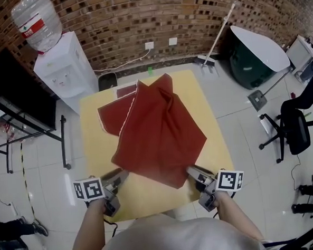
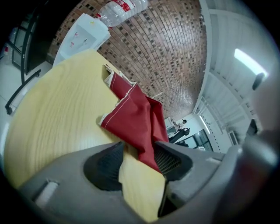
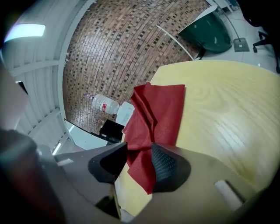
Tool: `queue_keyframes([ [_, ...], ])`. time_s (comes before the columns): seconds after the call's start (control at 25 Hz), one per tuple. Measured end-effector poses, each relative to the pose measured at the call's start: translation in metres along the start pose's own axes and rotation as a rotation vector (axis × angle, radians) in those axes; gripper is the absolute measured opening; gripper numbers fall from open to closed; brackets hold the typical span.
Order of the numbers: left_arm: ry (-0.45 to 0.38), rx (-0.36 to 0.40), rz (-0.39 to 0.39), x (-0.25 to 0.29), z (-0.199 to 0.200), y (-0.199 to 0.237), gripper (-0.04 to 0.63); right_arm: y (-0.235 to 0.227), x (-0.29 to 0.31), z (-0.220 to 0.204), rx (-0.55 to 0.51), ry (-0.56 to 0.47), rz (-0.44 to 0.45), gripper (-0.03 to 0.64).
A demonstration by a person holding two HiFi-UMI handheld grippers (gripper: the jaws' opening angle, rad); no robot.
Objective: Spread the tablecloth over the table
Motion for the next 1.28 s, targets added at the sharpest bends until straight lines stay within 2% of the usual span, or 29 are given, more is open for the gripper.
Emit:
queue_keyframes([
  [0.36, 0.013, -0.034, -0.03, 0.013, 0.008, 0.0, 0.215, -0.008, 0.004, 0.001, -0.02, 0.028, -0.034, 0.163],
  [0.68, 0.009, -0.075, -0.035, 0.019, 0.011, 0.002, 0.211, -0.005, 0.019, 0.008, 0.002, 0.034, -0.017, 0.163],
  [0.72, 0.008, -0.078, -0.02, 0.02, 0.011, 0.003, 0.203, -0.004, 0.021, 0.01, 0.0, 0.037, -0.019, 0.163],
  [0.84, 0.015, -0.072, 0.038, 0.022, 0.009, 0.004, 0.093, -0.004, 0.028, 0.014, 0.001, 0.045, -0.031, 0.153],
  [1.0, 0.018, -0.075, 0.078, 0.028, 0.01, 0.005, 0.032, -0.005, 0.038, 0.016, -0.007, 0.065, -0.06, 0.111],
  [1.12, 0.027, -0.067, 0.09, 0.029, 0.014, 0.008, 0.011, -0.005, 0.047, 0.015, -0.017, 0.071, -0.088, 0.03],
  [1.28, 0.019, -0.067, 0.08, 0.029, 0.013, 0.003, 0.008, -0.002, 0.044, 0.016, -0.021, 0.065, -0.077, 0.015],
])
Point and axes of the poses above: the fingertips, and each gripper's own axes: x forward along the fingers, y to its left, z out of its top, the point moved 9 cm from there along -x, backward along the fingers, and after that the axes turned 2 degrees about -y, right-handed, at the moved point
